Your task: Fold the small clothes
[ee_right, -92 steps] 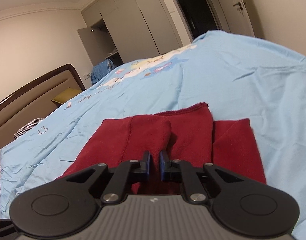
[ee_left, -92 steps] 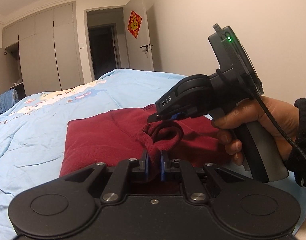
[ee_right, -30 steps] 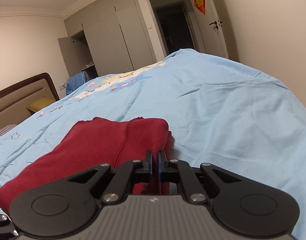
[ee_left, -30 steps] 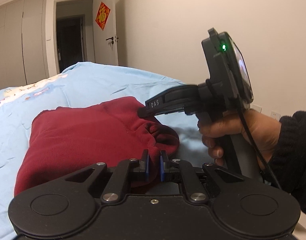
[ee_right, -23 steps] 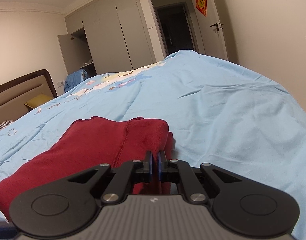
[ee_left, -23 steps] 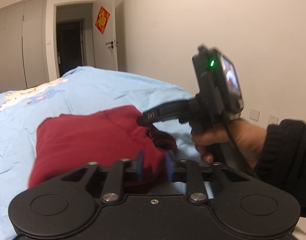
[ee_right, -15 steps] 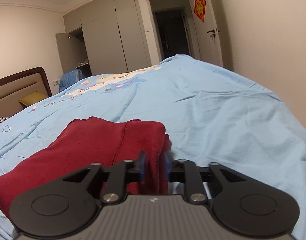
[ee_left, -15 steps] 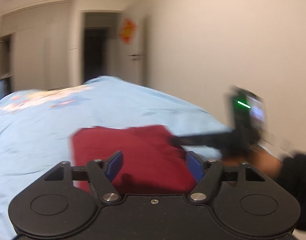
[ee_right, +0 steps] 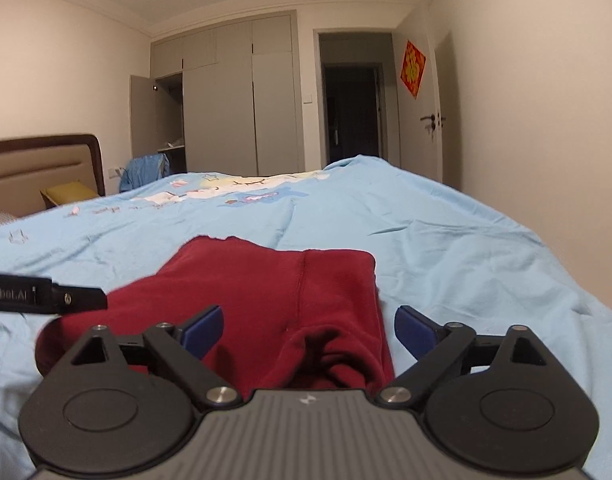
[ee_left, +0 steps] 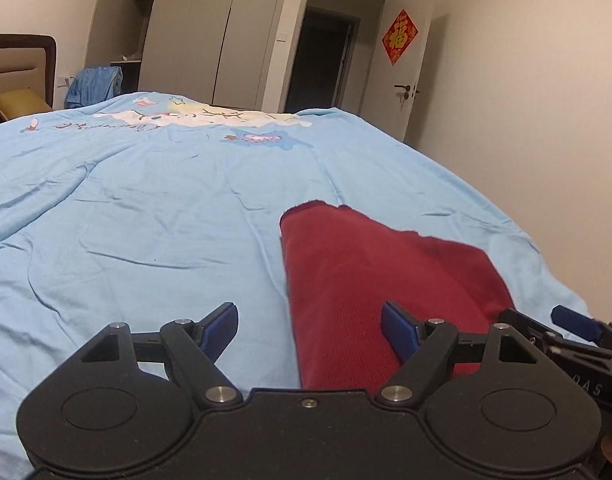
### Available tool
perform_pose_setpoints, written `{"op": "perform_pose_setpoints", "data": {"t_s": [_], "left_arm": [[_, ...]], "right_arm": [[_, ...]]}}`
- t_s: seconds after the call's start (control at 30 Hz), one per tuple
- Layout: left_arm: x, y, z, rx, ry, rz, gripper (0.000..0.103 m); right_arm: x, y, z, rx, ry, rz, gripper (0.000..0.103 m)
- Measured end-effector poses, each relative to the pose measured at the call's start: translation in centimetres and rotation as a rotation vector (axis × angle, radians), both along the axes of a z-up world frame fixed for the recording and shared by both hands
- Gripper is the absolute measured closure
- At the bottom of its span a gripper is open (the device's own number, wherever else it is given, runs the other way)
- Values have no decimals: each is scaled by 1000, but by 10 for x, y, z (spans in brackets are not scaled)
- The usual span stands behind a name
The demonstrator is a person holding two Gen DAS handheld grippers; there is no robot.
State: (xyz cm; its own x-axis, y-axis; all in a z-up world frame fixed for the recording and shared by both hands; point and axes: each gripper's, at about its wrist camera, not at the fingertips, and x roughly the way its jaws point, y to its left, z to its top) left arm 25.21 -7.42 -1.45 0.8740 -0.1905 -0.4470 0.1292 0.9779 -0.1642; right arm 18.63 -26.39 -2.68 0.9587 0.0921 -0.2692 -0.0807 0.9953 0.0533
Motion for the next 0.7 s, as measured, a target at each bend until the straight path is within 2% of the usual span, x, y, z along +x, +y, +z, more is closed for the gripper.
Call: {"op": "perform_pose_setpoints", "data": {"t_s": [0.13,0.27,0.4,0.53,0.7], "left_arm": [[0,5,-11,1,6,2,21],[-1,3,-28,23,8,19,21],[-10,-7,-43,75,-66,36,21],[-20,-19,-56,160,-164,41,21],[-19,-14,-54,126,-165,38,21]], "right_arm": [[0,9,-19,-118,3,-65,1],[-1,5,-34,-119,5,-87,0],[-2,10,-41,-166,-20,-105,0],[-1,14,-49,-202,-39,-115,0],[0,7,-49,-163,-31,-101,0]]}}
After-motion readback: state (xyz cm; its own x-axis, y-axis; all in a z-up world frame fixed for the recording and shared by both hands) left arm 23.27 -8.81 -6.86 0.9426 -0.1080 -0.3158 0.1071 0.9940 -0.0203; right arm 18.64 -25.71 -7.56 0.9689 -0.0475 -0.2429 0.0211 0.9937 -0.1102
